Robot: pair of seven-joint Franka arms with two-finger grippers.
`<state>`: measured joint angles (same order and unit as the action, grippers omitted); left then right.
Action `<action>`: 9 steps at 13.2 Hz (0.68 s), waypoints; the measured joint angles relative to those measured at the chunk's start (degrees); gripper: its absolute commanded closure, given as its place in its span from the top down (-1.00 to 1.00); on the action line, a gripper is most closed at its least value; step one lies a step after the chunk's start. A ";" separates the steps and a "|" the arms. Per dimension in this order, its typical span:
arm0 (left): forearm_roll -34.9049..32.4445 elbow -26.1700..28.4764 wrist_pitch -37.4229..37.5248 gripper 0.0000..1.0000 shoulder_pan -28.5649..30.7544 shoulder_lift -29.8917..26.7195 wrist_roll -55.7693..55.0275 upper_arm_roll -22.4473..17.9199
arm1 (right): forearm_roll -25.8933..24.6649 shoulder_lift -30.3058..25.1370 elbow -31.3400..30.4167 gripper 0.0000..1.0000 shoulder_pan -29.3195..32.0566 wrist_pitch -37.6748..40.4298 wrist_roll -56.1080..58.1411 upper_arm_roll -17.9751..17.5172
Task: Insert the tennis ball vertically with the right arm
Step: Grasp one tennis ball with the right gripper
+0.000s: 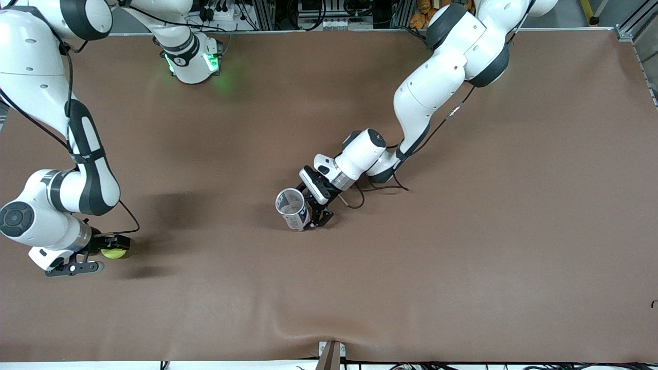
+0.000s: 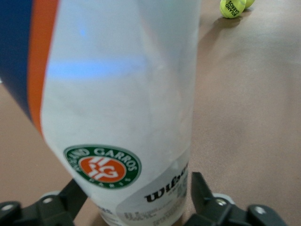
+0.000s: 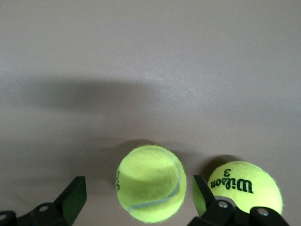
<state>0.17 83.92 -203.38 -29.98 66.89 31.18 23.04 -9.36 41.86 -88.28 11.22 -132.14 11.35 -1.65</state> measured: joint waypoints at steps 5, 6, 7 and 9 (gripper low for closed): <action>-0.05 0.07 0.00 1.00 0.02 0.00 0.09 0.09 | -0.31 0.89 -0.18 0.94 0.03 -0.53 0.12 0.02; -0.06 0.07 -0.01 1.00 0.02 -0.01 0.09 0.20 | -0.39 0.98 -0.30 0.94 0.00 -0.58 0.16 -0.02; -0.07 0.07 -0.02 1.00 0.02 -0.01 0.09 0.33 | -0.61 1.07 -0.44 0.94 -0.04 -0.63 0.19 -0.04; -0.07 0.07 -0.03 1.00 0.05 -0.02 0.09 0.46 | -2.39 1.42 -0.71 0.30 -0.01 -1.30 0.20 -0.02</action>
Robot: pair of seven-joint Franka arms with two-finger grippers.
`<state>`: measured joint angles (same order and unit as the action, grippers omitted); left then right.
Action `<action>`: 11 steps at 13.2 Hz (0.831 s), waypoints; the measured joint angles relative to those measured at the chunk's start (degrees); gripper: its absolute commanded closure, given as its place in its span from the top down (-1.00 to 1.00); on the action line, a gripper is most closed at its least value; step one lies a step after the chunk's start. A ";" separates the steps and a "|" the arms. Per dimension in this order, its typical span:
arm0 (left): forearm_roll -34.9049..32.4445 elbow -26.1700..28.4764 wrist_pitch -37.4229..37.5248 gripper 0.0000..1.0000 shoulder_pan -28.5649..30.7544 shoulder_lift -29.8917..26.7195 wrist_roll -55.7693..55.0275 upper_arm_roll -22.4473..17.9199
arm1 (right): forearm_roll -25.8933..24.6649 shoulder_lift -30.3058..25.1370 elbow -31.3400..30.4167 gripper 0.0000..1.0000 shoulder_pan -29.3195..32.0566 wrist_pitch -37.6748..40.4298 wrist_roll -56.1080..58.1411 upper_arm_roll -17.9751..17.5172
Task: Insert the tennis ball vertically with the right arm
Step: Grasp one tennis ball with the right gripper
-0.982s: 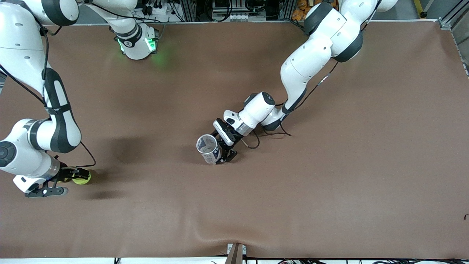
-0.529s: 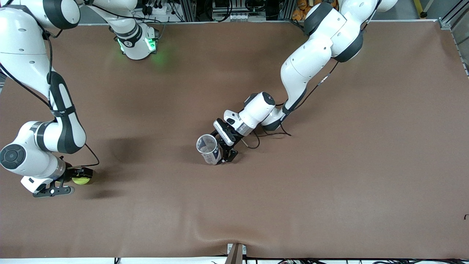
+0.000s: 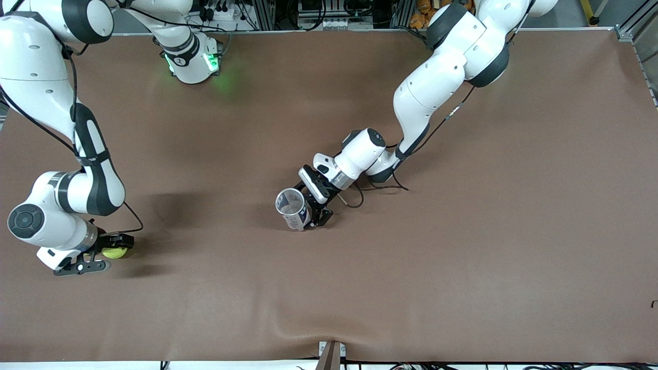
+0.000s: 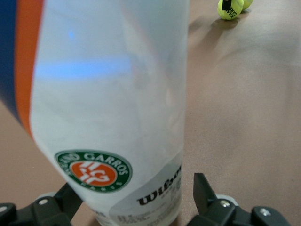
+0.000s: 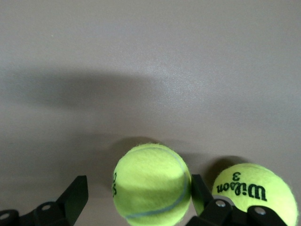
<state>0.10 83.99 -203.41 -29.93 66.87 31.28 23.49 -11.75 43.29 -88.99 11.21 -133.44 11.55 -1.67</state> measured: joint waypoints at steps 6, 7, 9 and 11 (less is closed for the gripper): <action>-2.43 0.75 -0.01 1.00 1.96 -0.11 0.07 2.14 | -1.80 0.52 0.08 -1.00 0.35 -0.79 0.33 -0.01; -4.53 1.44 -0.01 1.00 3.47 -0.12 0.06 3.48 | -1.80 0.52 0.39 -1.00 0.24 -0.50 0.33 -0.15; -8.48 2.77 -0.01 1.00 6.63 -0.14 0.06 5.65 | -1.62 0.48 2.17 -1.00 -0.08 2.30 0.32 -0.59; -9.74 3.34 -0.01 1.00 7.97 -0.15 0.06 6.41 | 0.33 0.11 5.16 -1.00 -0.45 7.84 0.24 -1.58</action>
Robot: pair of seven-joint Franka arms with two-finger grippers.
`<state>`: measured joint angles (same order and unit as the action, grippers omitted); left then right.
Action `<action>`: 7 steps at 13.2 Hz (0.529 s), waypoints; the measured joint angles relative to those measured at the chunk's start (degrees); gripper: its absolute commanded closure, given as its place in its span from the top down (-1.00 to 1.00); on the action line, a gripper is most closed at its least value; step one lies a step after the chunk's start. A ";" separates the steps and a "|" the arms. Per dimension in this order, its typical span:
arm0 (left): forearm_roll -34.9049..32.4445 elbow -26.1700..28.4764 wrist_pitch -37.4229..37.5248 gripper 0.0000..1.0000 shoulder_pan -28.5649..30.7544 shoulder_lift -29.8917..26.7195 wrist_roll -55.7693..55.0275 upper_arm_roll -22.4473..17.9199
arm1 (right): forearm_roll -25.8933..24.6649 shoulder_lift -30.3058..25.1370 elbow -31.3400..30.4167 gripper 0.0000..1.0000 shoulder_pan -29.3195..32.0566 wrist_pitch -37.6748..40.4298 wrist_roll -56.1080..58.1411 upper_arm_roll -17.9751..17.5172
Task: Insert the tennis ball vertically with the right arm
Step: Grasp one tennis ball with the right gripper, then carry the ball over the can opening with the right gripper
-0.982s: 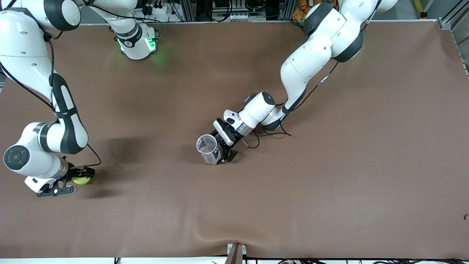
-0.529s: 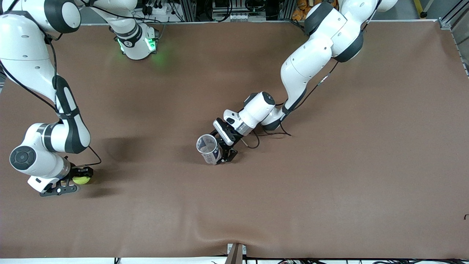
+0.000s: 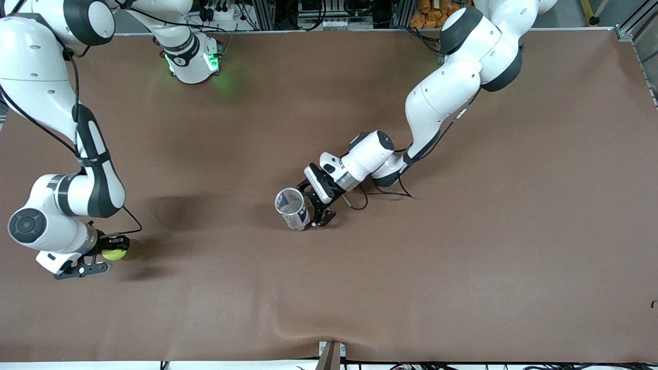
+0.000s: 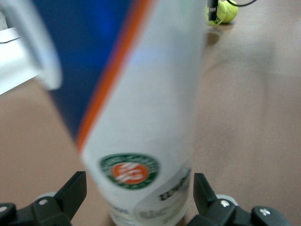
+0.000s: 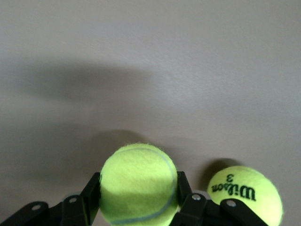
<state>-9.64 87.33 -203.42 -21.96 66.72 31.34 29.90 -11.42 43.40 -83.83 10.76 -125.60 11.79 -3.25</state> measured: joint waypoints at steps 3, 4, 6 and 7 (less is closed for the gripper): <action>-0.07 0.02 0.00 1.00 -0.29 -0.19 0.00 0.44 | 7.24 -2.95 3.79 -1.00 -1.68 9.95 -3.67 -1.03; -0.07 0.01 0.00 1.00 -0.47 -0.33 0.00 0.53 | 8.77 -4.47 4.24 -1.00 -2.46 12.42 -6.12 -1.19; -0.07 0.00 0.00 1.00 -0.68 -0.56 0.00 0.66 | 11.34 -7.54 4.66 -1.00 -4.65 17.26 -13.45 -1.44; -0.07 -0.02 0.00 1.00 -0.73 -0.62 0.00 0.68 | 12.36 -8.87 4.73 -1.00 -6.15 19.45 -17.88 -1.56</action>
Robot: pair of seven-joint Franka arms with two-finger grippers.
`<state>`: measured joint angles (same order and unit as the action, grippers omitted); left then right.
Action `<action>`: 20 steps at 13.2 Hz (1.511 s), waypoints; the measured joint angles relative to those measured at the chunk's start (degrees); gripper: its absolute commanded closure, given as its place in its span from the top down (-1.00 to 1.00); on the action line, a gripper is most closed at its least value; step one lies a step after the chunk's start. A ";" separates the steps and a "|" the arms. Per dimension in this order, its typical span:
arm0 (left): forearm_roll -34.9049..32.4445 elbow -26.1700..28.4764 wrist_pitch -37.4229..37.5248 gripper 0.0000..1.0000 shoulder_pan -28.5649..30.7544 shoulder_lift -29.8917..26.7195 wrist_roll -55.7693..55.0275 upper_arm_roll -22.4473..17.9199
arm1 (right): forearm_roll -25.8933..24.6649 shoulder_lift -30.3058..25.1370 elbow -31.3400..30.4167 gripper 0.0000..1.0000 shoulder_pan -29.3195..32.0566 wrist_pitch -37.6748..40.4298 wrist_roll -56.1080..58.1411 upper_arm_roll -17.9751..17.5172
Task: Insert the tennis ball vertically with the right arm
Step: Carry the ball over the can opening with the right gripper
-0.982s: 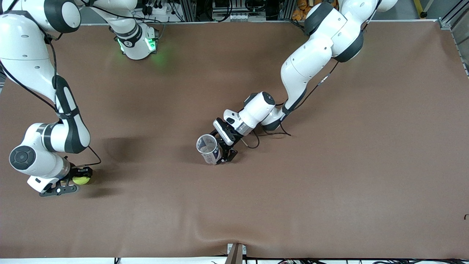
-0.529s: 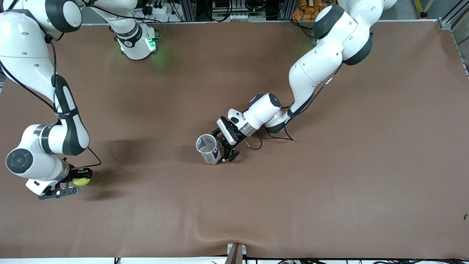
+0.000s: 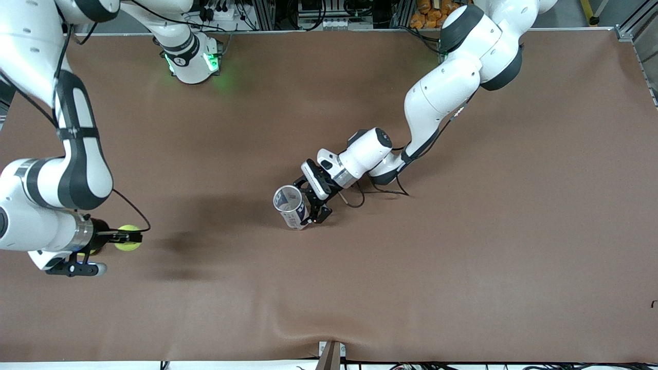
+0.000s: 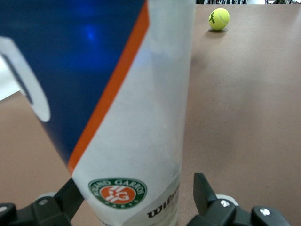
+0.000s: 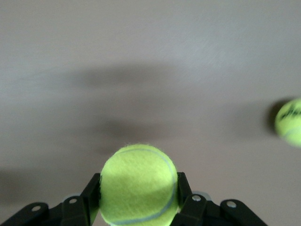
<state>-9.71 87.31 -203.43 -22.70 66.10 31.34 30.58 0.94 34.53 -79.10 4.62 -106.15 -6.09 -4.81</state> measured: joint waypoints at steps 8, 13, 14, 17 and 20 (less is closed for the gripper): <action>0.00 -1.29 -0.01 1.00 -1.14 -0.10 0.00 0.08 | 4.19 -3.43 4.86 -1.00 -16.77 8.22 -35.92 -0.45; 0.00 -1.76 -0.01 1.00 -1.16 -0.11 0.00 0.08 | 9.00 -3.46 6.85 -1.00 -20.26 10.03 -46.76 -0.47; 0.00 -1.88 -0.02 1.00 -1.16 -0.11 0.00 0.08 | 9.24 -3.47 7.45 -1.00 -20.98 10.32 -48.57 -0.47; 0.00 -2.47 -0.02 1.00 -1.20 -0.12 0.00 0.08 | 10.18 -3.47 8.07 -1.00 -23.88 10.29 -54.08 -0.46; 0.00 -2.54 -0.02 1.00 -1.35 -0.12 0.00 0.08 | 10.22 -3.28 8.06 -1.00 -26.45 7.56 -58.19 -0.39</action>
<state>-9.71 84.76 -203.44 -24.04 65.98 31.34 30.66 11.15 31.25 -71.04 -21.83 -98.59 -64.28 -5.20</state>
